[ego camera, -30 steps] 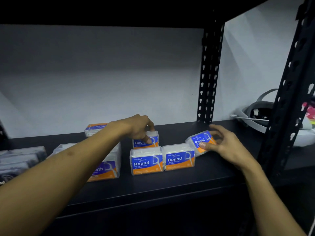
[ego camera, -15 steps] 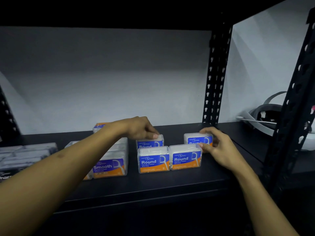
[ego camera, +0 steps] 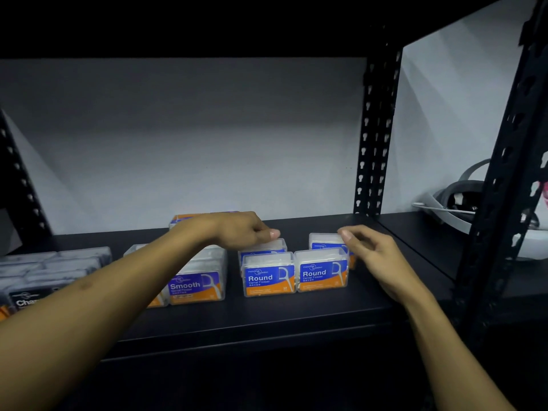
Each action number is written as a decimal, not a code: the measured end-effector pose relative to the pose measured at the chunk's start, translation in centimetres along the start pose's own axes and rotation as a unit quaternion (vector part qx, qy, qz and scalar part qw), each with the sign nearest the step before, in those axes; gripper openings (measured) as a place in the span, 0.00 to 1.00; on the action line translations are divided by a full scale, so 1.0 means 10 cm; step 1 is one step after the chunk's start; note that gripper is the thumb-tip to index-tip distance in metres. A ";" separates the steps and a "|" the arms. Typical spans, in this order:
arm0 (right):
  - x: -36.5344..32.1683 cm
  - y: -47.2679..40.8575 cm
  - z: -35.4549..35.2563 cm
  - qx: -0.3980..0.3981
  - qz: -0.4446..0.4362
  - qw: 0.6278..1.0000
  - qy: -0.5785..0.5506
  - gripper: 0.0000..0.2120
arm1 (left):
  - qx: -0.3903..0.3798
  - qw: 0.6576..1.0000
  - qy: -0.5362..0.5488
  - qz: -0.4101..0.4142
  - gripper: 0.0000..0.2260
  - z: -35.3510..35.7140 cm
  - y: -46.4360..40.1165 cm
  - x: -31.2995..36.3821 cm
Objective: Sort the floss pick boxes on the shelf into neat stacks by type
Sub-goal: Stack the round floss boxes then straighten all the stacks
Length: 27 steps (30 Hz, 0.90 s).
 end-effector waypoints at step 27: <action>-0.13 0.09 0.52 -0.180 0.025 0.978 0.098 0.29 | 0.085 0.987 -0.099 0.092 0.34 0.17 0.03 0.16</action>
Point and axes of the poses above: each hand's wrist, its own y-axis away from the middle knuckle, its own z-axis out of the palm, x = y × z, the point moved 9 cm from there along -y, towards the middle knuckle, and after that the axes turned 12 degrees about z, right-handed, at the moved point
